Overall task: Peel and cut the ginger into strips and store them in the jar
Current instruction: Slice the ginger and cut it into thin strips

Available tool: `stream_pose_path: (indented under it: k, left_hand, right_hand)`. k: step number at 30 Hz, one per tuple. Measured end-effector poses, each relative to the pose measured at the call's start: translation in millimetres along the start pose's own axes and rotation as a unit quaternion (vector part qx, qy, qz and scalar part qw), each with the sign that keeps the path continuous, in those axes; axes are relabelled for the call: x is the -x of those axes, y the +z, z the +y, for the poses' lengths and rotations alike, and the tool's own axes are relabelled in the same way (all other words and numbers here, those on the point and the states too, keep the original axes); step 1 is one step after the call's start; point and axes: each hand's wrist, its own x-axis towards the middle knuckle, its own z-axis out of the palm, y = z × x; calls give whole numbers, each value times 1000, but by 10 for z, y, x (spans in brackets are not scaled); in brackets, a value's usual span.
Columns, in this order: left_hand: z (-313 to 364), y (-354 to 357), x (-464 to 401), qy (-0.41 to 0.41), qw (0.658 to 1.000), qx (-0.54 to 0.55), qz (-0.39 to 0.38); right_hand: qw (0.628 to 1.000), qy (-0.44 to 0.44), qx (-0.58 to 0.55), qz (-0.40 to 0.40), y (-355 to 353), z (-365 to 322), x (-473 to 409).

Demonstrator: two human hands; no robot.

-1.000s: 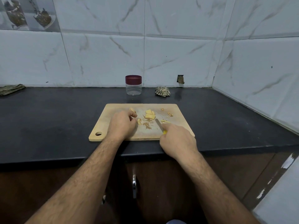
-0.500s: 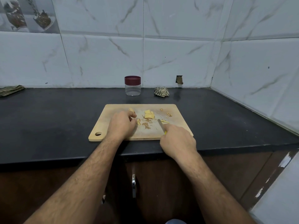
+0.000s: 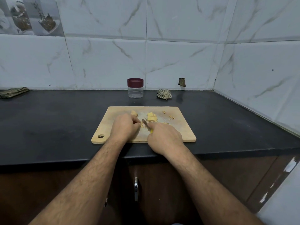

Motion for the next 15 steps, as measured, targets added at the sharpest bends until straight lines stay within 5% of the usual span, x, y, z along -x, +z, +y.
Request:
stream_pose_path:
  k: [15]
  left_hand:
    - [-3,1,-48,-2,1000,-6,-15]
  right_hand:
    - [999,2,49,-2,102,-150,-137]
